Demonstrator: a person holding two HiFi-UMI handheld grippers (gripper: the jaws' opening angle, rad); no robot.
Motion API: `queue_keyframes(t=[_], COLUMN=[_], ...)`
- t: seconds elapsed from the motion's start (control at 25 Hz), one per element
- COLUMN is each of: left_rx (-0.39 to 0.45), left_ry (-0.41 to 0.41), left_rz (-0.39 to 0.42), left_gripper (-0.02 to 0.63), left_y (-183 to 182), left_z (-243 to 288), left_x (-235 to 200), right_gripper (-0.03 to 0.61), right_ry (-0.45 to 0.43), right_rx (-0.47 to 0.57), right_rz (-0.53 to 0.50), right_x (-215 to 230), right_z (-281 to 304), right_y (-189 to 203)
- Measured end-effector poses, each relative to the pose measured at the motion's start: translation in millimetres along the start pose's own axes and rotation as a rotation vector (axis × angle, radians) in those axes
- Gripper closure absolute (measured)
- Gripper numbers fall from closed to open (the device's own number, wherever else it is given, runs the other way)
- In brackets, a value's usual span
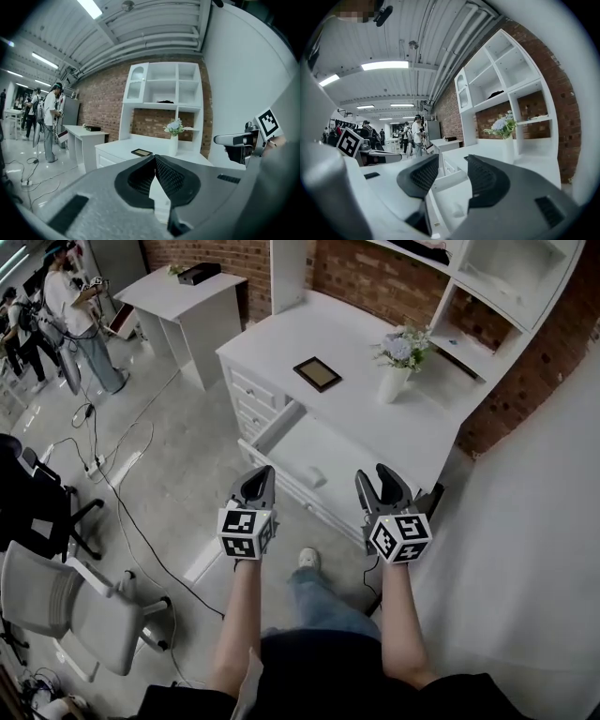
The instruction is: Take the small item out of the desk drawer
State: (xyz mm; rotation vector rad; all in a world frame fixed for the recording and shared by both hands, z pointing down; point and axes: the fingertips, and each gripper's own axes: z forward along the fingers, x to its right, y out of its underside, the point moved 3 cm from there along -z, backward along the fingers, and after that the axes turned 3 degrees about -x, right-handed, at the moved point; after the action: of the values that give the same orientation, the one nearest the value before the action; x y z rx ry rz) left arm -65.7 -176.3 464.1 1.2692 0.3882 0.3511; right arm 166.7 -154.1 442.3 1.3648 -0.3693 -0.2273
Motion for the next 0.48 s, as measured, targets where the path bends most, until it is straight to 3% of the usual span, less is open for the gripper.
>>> queue_keyframes(t=[0.48], left_rx=[-0.066], left_ry=[-0.074], left_rz=[-0.011], left_gripper=[0.604], left_y=[-20], left_z=[99], left_x=[-48], right_gripper=[0.405], right_ry=[-0.127], right_rx=[-0.071], right_rz=[0.020], right_x=[40], right_z=[132], right_y=[-15])
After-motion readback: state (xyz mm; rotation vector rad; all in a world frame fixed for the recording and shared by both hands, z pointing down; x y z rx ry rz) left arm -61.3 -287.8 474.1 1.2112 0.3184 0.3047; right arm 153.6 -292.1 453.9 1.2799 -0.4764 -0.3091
